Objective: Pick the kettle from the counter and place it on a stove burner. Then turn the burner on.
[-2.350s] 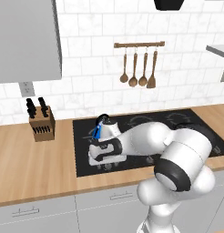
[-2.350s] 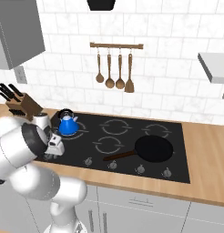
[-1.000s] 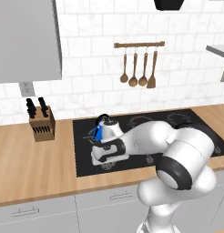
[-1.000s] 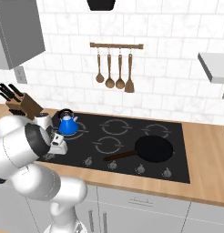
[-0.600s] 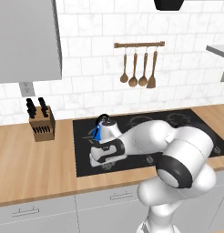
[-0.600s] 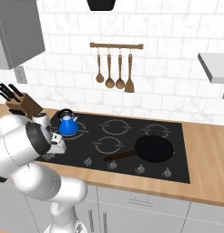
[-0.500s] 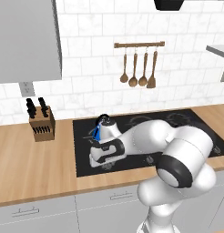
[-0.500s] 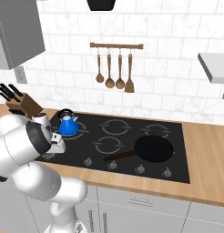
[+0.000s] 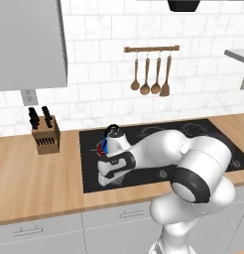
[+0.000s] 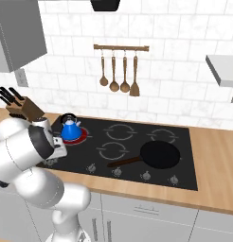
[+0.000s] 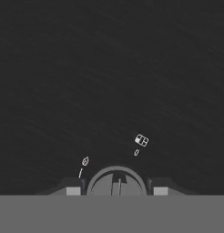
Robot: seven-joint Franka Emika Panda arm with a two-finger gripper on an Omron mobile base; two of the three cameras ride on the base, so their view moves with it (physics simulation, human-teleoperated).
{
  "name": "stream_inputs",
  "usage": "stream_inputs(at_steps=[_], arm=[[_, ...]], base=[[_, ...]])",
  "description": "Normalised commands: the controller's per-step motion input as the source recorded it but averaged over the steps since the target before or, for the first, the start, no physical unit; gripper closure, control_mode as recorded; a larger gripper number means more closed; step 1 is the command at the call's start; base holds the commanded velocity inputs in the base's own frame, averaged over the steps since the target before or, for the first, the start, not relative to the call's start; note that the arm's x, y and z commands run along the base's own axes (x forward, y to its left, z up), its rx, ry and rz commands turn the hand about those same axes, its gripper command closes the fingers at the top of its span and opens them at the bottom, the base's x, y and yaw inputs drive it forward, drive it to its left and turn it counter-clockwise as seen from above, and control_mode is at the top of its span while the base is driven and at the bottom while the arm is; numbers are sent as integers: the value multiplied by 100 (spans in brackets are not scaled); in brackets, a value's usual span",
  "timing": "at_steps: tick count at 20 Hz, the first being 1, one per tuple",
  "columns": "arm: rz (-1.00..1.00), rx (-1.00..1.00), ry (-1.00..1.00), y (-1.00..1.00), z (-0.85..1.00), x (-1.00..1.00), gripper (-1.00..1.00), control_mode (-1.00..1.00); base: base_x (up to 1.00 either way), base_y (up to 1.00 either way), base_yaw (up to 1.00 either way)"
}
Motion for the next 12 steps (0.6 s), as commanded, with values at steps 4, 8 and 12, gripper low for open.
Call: stream_inputs(at_steps=[4, 8, 12], arm=[[32, 0, 0, -2, -19, 0, 100, -100], [32, 0, 0, 0, -19, 0, 100, -100], [31, 0, 0, 0, -17, 0, 100, -100]], base=[[0, 0, 0], [0, 0, 0], [0, 0, 0]])
